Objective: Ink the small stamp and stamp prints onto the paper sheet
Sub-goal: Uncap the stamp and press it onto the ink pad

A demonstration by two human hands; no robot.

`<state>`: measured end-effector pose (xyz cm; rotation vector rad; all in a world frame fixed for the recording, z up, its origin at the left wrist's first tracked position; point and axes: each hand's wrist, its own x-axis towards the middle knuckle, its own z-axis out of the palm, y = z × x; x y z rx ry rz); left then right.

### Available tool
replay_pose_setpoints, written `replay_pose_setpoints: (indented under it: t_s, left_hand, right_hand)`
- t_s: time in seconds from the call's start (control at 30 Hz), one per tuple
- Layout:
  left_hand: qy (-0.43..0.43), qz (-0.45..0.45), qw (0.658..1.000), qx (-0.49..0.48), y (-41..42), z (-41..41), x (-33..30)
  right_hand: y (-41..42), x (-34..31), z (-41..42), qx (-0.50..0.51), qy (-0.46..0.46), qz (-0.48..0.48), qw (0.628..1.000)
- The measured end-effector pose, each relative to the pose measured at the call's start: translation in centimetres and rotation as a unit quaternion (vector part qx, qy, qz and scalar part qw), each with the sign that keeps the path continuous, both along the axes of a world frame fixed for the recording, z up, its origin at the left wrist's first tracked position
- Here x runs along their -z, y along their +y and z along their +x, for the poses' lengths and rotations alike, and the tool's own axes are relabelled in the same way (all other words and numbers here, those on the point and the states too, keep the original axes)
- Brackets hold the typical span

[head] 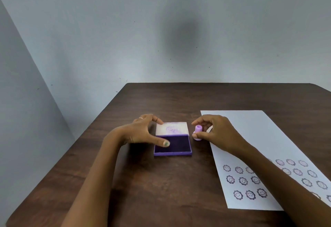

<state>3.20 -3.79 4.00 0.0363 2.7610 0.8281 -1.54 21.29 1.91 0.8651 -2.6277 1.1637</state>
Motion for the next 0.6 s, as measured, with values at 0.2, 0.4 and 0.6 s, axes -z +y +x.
replay_pose_setpoints:
  t_s: [0.2, 0.4, 0.6]
  left_hand:
    - [0.291, 0.077, 0.953, -0.033, 4.1, -0.6, 1.2]
    - [0.399, 0.168, 0.902, 0.008, 8.5, -0.8, 1.7]
    - [0.488, 0.116, 0.864, -0.047, 9.6, -0.2, 1.8]
  right_hand:
    - [0.3, -1.0, 0.3, 0.036, -0.063, -0.197, 0.978]
    - [0.5, -1.6, 0.9, -0.027, -0.291, -0.394, 0.872]
    - [0.2, -1.6, 0.7, -0.028, -0.404, -0.463, 0.788]
